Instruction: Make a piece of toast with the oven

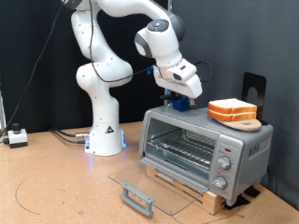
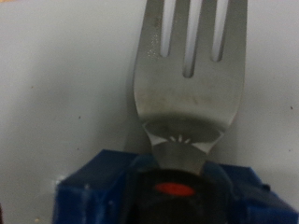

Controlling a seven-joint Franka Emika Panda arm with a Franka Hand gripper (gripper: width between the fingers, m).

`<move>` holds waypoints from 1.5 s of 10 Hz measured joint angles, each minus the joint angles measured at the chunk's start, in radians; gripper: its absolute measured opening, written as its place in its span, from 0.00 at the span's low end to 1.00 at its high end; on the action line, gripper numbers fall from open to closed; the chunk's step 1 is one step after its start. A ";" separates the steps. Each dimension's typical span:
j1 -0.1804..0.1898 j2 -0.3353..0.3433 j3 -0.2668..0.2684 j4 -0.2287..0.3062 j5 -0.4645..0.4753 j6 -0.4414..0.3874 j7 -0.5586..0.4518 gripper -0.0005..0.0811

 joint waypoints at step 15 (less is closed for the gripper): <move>-0.002 0.015 0.018 -0.006 -0.065 0.020 0.029 0.92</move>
